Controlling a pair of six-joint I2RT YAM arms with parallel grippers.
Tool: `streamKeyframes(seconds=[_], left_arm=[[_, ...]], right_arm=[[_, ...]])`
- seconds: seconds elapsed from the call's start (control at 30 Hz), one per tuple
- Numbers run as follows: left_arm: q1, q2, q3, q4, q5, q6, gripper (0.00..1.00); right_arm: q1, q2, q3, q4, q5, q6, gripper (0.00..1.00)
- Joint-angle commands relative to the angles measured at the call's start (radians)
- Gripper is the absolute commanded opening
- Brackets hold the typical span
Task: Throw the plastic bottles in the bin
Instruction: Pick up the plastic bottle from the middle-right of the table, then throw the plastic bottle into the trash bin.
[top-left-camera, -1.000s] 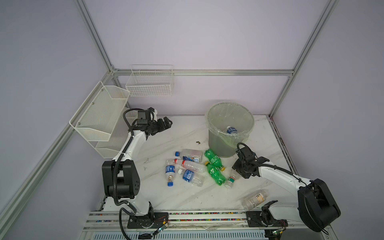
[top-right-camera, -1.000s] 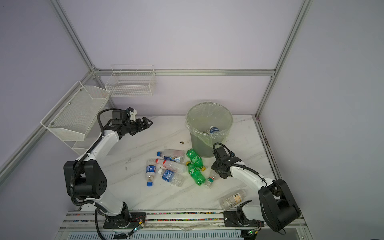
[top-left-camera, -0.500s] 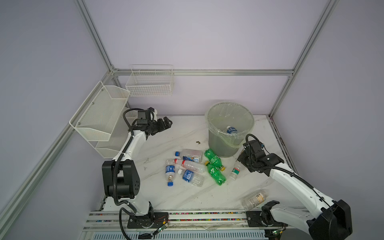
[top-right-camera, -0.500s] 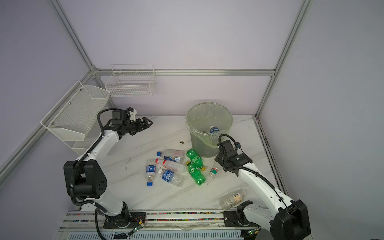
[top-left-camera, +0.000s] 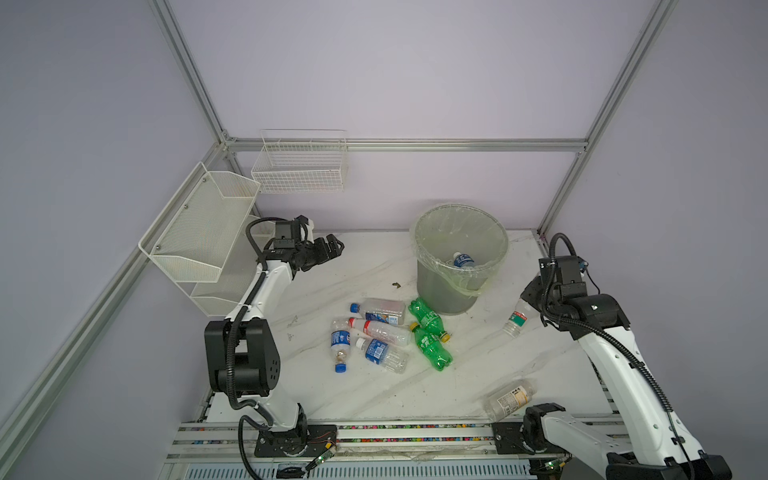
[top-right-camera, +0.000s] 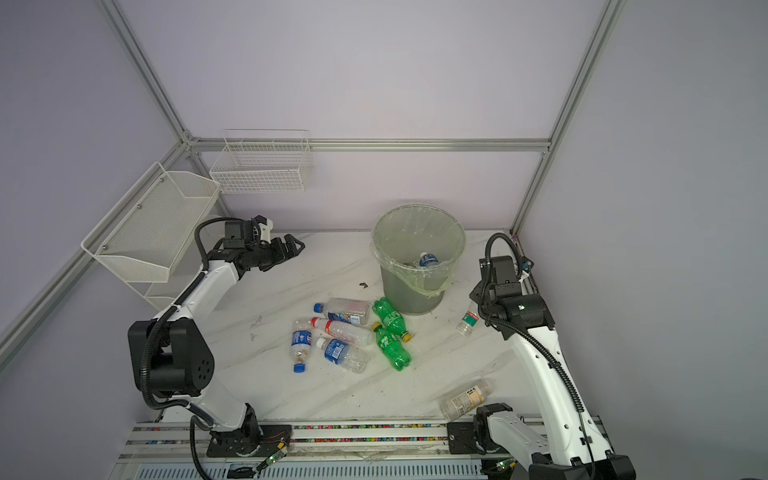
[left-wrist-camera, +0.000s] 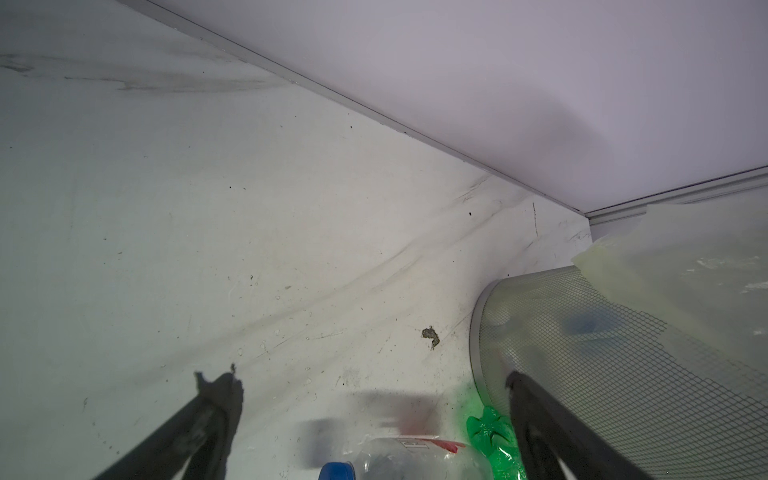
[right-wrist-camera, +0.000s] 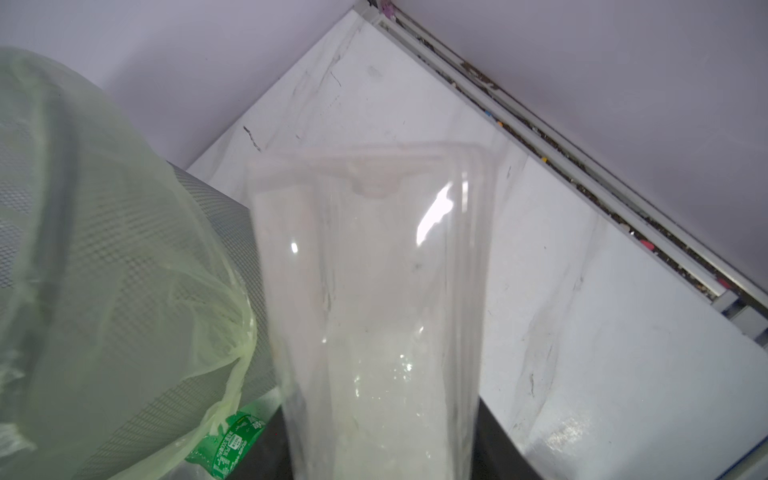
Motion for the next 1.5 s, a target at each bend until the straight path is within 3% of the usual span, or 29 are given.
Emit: streamKeyframes(seconds=[0.0,0.3,0.77,1.1,1.47], left_arm=[[0.009,0.000,-0.029,0.026,-0.006,-0.001,1.00],[0.008,0.009,-0.028,0.024,-0.008,0.000,1.00],[0.009,0.022,-0.026,0.024,-0.017,0.004,1.00],[0.009,0.031,-0.026,0.023,-0.012,0.002,1.00],[0.010,0.024,-0.027,0.023,-0.012,0.002,1.00]], right_arm=[[-0.005,-0.026,0.070,-0.058,0.081,-0.089,0.48],[-0.005,-0.095,0.140,0.039,0.069,-0.181,0.45],[-0.004,-0.243,0.058,0.264,-0.150,-0.292,0.44],[-0.003,-0.405,-0.111,0.397,-0.249,-0.309,0.46],[-0.003,-0.396,-0.120,0.437,-0.283,-0.299,0.46]])
